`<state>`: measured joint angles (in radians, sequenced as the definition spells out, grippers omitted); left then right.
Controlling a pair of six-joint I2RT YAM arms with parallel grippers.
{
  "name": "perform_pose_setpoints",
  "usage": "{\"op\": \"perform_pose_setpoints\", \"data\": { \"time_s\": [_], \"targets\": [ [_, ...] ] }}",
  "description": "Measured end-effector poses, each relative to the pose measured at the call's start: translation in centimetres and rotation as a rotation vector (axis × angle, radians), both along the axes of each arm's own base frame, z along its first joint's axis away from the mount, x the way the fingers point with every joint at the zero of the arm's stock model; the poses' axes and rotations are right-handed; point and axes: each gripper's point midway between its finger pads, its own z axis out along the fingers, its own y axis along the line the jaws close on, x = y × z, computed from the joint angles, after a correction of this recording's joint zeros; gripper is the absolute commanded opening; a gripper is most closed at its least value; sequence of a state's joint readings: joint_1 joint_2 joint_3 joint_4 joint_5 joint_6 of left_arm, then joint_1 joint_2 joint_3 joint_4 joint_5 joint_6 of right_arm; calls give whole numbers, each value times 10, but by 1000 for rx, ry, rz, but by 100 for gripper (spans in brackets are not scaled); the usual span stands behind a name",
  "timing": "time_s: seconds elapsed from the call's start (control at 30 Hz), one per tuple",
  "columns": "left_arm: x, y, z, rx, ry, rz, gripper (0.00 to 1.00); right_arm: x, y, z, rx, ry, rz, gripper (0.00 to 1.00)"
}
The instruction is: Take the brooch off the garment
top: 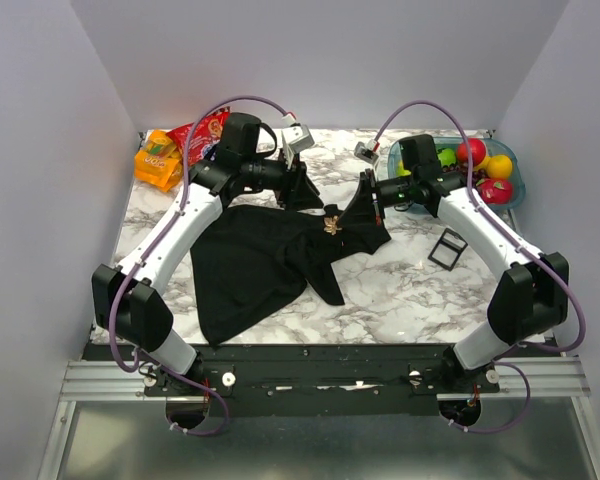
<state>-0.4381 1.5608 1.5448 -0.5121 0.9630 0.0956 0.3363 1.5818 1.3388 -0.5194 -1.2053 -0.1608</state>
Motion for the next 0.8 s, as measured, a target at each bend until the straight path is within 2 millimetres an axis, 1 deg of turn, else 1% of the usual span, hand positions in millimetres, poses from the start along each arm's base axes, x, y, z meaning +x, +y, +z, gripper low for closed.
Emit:
{"op": "perform_pose_setpoints", "data": {
  "time_s": [0.2, 0.37, 0.5, 0.8],
  "targets": [
    [-4, -4, -7, -22, 57, -8, 52, 11, -5, -1, -56, -62, -74, 0],
    [-12, -12, 0, -56, 78, -42, 54, 15, -9, 3, -76, -97, -113, 1],
    [-17, -22, 3, -83, 102, -74, 54, 16, -10, 2, -82, -99, -120, 0],
    [-20, -37, -14, -67, 144, -105, 54, 16, -10, 3, -81, -100, -120, 0]
  ]
}}
